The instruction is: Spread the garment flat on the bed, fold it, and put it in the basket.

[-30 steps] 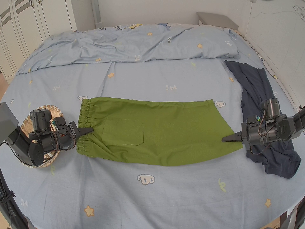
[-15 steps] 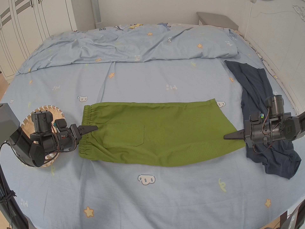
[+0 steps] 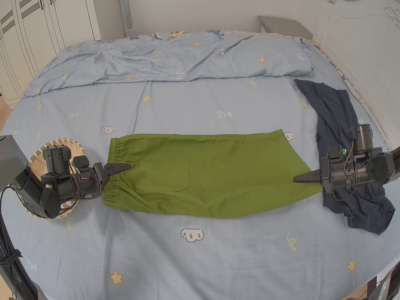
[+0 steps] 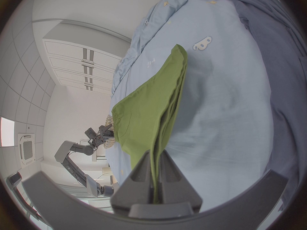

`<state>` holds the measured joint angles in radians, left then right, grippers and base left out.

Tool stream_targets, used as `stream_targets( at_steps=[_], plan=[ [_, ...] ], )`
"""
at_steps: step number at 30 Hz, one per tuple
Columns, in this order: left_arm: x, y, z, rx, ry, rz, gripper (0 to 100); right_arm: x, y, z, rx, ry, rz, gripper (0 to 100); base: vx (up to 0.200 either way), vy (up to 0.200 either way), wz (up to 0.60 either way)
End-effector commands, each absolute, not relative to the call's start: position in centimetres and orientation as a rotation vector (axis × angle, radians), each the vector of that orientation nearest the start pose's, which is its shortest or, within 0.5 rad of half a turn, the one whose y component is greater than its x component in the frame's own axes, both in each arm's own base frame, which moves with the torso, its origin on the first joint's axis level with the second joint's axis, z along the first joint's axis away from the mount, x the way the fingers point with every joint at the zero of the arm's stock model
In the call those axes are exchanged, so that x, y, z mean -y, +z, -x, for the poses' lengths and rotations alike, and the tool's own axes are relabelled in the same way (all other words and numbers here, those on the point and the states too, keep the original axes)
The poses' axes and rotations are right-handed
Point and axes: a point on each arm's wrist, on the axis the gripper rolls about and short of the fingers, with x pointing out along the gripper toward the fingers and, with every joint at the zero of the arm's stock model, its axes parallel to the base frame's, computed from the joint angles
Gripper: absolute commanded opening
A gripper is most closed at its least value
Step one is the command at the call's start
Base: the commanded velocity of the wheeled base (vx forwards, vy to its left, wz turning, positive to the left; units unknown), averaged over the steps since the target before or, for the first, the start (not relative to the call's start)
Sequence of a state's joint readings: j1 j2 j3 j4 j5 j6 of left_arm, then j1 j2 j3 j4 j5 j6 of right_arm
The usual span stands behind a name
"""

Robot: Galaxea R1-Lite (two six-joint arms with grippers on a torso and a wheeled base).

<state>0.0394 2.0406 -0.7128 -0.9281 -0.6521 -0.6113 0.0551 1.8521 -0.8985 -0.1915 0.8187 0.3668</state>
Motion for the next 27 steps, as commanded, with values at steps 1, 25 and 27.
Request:
stream_targets(
  at_steps=[1, 25, 27],
  plan=[
    [0.0, 7.8, -34.3, -0.558, -0.471, 0.723, 100, -3.4, 12.4, -31.3, -0.881, 0.692, -0.62, 0, 0.0, 0.0, 0.0],
    [0.4, 12.1, -32.2, -0.565, -0.48, 0.72, 0, -2.9, 12.5, -30.4, -0.883, 0.679, -0.621, 0, 0.0, 0.0, 0.0],
    [0.5, 12.3, -32.1, -0.572, -0.481, 0.722, 0, -2.8, 12.6, -30.2, -0.879, 0.677, -0.621, 0, 0.0, 0.0, 0.0]
  ],
)
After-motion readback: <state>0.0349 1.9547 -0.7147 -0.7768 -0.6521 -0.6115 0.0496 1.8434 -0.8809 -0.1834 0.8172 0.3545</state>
